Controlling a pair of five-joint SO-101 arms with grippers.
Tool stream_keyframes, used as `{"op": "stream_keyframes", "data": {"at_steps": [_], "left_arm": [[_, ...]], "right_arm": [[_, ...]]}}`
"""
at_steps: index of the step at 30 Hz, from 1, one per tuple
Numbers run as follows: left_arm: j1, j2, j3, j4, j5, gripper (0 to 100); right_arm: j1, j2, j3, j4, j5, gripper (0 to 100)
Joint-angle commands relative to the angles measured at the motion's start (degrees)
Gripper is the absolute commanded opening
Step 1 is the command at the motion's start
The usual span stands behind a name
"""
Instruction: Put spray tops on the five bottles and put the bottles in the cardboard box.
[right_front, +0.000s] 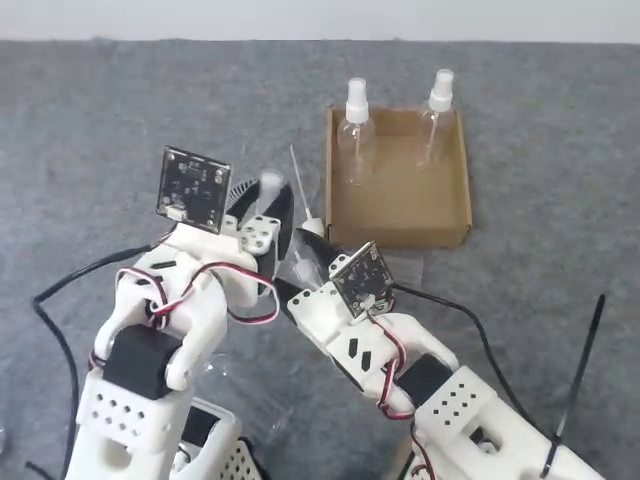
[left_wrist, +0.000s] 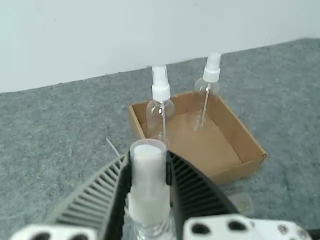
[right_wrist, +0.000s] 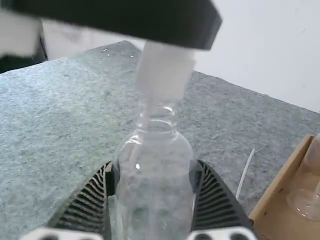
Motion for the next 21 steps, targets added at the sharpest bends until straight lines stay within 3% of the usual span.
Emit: {"op": "stream_keyframes", "data": {"at_steps": [1, 12, 21], "left_arm": [[-1.8, -1.0, -3.2, 2.0, -4.1, 14], [-8.8, 0.7, -9.6, -0.5, -5.5, 16], [-8.8, 10.9, -9.5, -0.4, -7.8, 16]], "right_arm": [[1.0, -2.5, -1.1, -1.4, -1.1, 0.6], [1.0, -2.4, -1.1, -1.3, -1.1, 0.6], [1.0, -2.4, -0.5, -1.3, -1.1, 0.6]]}}
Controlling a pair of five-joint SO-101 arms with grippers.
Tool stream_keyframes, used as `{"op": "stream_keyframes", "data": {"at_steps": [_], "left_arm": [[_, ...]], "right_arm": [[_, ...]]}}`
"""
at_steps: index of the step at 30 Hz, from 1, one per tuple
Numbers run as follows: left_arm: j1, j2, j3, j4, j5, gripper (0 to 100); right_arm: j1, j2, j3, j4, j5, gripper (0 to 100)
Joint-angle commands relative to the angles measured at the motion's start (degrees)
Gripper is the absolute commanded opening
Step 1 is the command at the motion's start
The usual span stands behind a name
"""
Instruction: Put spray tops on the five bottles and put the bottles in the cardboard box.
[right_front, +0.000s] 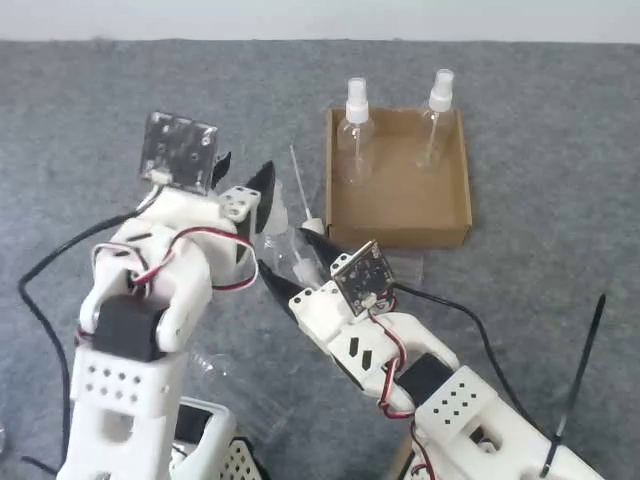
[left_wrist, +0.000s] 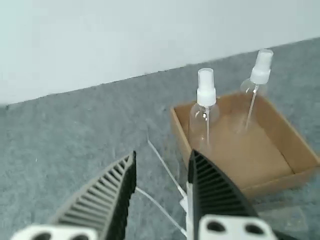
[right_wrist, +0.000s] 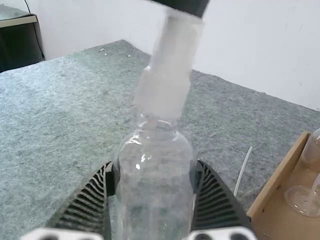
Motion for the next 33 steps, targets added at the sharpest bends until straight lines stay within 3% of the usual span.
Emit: {"op": "stream_keyframes", "data": {"at_steps": [1, 11, 18, 28, 33], "left_arm": [[-0.4, 2.2, -1.3, -0.8, -1.3, 16], [-0.5, -4.7, 5.9, -0.1, -1.4, 15], [-6.1, -4.7, 8.6, -4.6, -1.3, 15], [1.0, -5.0, 8.7, -2.4, -3.5, 15], [-1.7, -5.1, 5.2, -2.0, -2.7, 15]], "right_arm": [[0.7, -2.5, -0.5, -1.3, -0.7, 0.6], [0.7, -2.7, -0.4, -1.3, -0.7, 0.6], [0.7, -2.8, -0.4, -1.3, -0.7, 0.6], [0.7, -2.5, -0.4, -1.3, -0.7, 0.6], [0.7, -2.4, -0.4, -1.3, -0.7, 0.6]]}}
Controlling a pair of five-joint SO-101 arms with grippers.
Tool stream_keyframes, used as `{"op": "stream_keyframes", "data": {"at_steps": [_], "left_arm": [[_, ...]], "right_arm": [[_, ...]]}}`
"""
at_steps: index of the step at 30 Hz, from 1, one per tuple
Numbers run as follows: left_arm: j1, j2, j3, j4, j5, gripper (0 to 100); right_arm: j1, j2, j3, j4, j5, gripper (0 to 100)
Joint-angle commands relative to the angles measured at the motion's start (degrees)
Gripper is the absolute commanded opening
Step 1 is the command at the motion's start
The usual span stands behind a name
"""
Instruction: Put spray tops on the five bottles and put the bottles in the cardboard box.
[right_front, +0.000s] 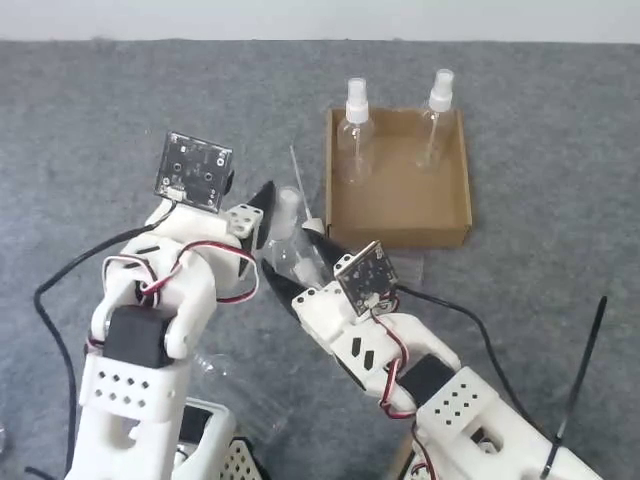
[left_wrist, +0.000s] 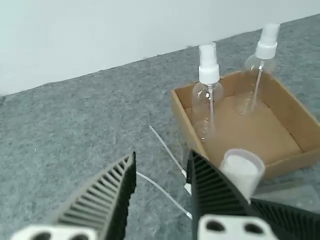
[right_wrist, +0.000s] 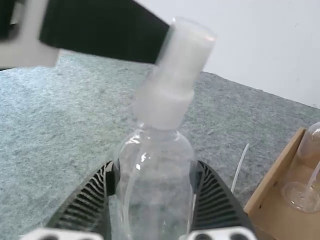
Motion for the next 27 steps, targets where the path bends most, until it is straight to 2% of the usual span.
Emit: {"op": "stream_keyframes", "data": {"at_steps": [1, 5, 9, 24, 27], "left_arm": [[-2.5, -1.2, -5.1, 0.4, 0.0, 15], [-3.3, -1.0, -11.8, 1.4, 0.1, 15], [0.6, -0.9, -14.6, 1.5, 0.1, 15], [1.4, 3.8, -5.0, 0.4, -0.3, 15], [-1.5, 4.0, -3.6, 0.0, -0.3, 15]], "right_arm": [[0.1, -1.7, -1.3, -1.3, -0.5, 0.6], [0.1, -1.7, -1.3, -1.3, -0.5, 0.6], [0.1, -1.7, -1.3, -1.3, -0.5, 0.6], [0.2, -2.2, -0.4, -1.3, -0.5, 0.6], [0.2, -2.2, -0.4, -1.3, -0.5, 0.6]]}}
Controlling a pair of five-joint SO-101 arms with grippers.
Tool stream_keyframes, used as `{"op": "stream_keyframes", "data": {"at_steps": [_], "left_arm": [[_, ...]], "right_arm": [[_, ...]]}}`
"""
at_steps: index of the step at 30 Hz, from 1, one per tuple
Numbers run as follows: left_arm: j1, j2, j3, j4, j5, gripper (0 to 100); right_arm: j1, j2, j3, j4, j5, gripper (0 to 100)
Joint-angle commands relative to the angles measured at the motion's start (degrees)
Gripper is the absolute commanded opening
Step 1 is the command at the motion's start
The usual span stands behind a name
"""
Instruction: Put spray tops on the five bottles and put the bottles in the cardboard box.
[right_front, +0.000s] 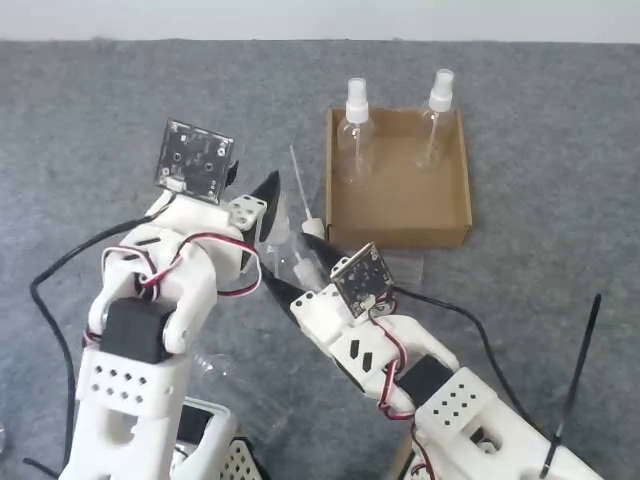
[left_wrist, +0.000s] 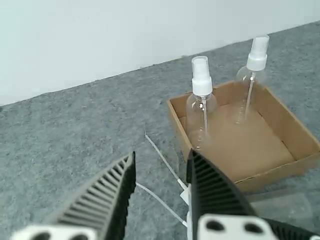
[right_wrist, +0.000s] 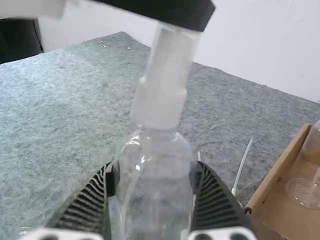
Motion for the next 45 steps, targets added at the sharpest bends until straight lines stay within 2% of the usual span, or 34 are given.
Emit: {"op": "stream_keyframes", "data": {"at_steps": [1, 8, 13, 18, 21, 25, 29, 34, 39, 45], "left_arm": [[-3.5, 1.1, 1.4, -1.5, -0.6, 15], [-4.6, 0.9, 1.7, -1.8, -0.6, 15], [-5.5, 0.4, -3.6, -0.4, -0.3, 16], [-6.1, -5.7, -5.9, 3.4, 3.4, 16], [-5.8, -10.2, 0.0, 2.7, 3.4, 16], [-5.7, -13.9, 12.3, -3.3, 3.4, 16], [-0.5, -16.4, 20.5, -6.4, 3.3, 16], [8.8, -21.7, 24.2, -6.0, 1.0, 17], [10.2, -30.1, 29.1, -6.2, 0.7, 26], [9.7, -33.1, 31.1, -6.4, 0.5, 26]], "right_arm": [[0.7, -2.3, -0.6, -1.4, -0.7, 0.6], [0.7, -2.3, -0.6, -1.4, -0.7, 0.6], [0.8, -2.3, -0.7, -1.4, -0.7, 0.6], [6.5, -2.3, -2.3, -0.1, -1.0, 0.6], [9.9, -2.3, -6.4, 6.8, -1.1, 0.6], [13.9, -1.8, -13.8, 14.2, -1.1, 0.6], [16.7, -1.6, -22.1, 19.0, -1.1, 0.6], [16.6, 0.3, -31.7, 24.0, -1.1, 0.6], [16.0, 11.4, -39.4, 25.8, -1.2, 0.6], [10.1, 20.6, -47.7, 32.8, -4.5, 0.6]]}}
